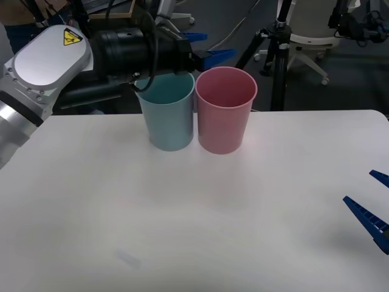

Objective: Grasp the object on the table and drop it into the matching bin: aluminum can to the light blue bin, PET bottle to the pink bin.

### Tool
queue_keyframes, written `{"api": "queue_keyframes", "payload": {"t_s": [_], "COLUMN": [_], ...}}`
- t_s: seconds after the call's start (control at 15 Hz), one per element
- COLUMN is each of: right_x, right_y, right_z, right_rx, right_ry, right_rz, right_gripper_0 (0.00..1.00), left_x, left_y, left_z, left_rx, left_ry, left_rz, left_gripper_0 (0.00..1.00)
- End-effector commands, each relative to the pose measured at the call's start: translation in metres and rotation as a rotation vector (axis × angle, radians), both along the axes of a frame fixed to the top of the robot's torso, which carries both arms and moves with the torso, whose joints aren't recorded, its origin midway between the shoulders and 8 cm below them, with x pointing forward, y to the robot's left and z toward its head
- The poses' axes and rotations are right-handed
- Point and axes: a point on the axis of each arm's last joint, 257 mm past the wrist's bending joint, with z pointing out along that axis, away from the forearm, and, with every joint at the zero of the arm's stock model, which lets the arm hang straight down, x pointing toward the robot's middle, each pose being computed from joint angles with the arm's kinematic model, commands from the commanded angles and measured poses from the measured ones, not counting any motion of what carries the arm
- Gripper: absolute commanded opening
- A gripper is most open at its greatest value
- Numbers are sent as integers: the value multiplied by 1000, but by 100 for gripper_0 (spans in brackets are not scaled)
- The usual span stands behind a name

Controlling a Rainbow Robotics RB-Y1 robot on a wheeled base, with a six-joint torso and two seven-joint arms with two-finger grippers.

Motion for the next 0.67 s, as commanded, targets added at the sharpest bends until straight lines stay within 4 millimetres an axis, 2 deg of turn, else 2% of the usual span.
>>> {"api": "queue_keyframes", "payload": {"t_s": [0.07,0.67], "right_x": [0,0], "right_y": [0,0], "right_z": [0,0], "right_rx": [0,0], "right_ry": [0,0], "right_rz": [0,0], "right_gripper_0": [100,100], "left_x": [-9,-66], "left_y": [26,106], "left_z": [1,-1], "left_rx": [5,-36], "left_ry": [-20,-45], "left_rz": [-11,21], "left_gripper_0": [100,100]}}
